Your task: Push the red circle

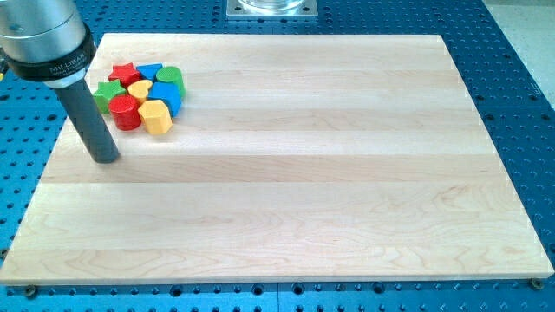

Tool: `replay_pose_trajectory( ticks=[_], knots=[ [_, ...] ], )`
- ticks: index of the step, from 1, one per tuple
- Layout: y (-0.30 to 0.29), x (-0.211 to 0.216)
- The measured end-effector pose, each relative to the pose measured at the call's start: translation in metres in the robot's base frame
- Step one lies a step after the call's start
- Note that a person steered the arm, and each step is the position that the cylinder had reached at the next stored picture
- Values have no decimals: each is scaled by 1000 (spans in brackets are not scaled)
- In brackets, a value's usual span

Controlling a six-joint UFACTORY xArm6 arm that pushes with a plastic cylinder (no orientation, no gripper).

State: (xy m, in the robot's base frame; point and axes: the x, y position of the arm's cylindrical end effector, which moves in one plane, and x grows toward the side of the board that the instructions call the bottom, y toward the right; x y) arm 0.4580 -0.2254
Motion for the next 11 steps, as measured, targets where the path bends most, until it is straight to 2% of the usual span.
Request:
replay_pose_trajectory(
  ticks=[4, 7, 9, 11],
  knots=[
    [-15, 8],
    [2, -29],
    [28, -83],
    [57, -103]
  ],
)
